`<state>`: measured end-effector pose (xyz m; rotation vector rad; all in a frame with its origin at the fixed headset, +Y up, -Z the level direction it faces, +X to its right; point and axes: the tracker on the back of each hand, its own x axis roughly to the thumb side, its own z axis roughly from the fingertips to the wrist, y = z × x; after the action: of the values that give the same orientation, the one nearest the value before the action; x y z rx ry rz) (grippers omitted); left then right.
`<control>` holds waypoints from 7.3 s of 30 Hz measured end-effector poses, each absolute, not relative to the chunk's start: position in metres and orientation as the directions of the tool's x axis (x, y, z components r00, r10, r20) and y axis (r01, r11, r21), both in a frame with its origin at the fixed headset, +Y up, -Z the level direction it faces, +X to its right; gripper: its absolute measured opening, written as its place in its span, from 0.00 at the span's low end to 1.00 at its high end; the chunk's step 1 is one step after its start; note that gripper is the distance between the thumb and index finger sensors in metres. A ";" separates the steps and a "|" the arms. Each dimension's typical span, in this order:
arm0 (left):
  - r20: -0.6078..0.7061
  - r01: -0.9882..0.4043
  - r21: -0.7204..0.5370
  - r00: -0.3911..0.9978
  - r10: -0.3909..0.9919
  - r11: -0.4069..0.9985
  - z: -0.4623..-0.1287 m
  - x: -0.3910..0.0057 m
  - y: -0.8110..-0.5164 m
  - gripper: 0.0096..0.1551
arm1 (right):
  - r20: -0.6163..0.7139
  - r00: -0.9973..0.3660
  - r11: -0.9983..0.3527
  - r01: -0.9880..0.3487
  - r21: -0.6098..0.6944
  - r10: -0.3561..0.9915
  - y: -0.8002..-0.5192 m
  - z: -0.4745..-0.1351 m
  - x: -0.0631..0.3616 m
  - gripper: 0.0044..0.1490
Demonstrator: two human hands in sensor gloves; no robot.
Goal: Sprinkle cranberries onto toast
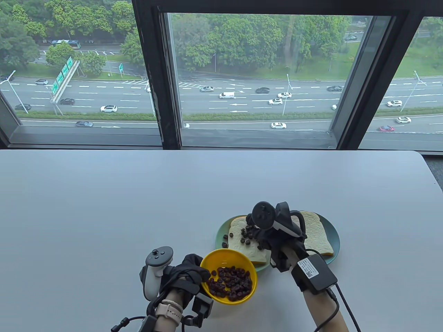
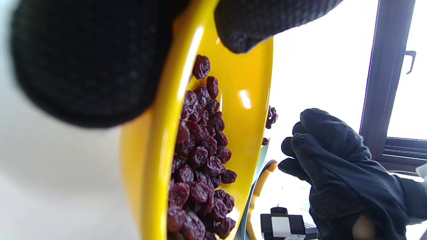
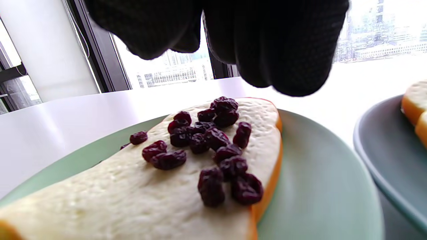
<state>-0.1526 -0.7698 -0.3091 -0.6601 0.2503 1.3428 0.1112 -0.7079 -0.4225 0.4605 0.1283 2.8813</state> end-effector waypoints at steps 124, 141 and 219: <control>-0.537 -0.992 -0.126 0.081 0.839 0.015 -0.310 -0.171 -0.774 0.32 | 0.502 -0.604 -0.782 -0.526 0.334 0.620 -0.677 -0.374 0.067 0.30; -0.522 -0.993 -0.120 0.069 0.850 0.007 -0.305 -0.160 -0.767 0.32 | 0.719 -0.695 -0.949 0.244 0.200 -0.027 -0.710 -0.327 0.009 0.47; -0.547 -0.997 -0.074 0.041 0.836 0.000 -0.304 -0.184 -0.769 0.33 | 0.387 -0.812 -0.897 -0.426 0.121 0.438 -0.691 -0.389 0.088 0.29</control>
<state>-0.1838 -0.7685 -0.3044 -0.5092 0.3966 1.5005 0.0877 -0.6907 -0.3891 0.5694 0.0398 2.6222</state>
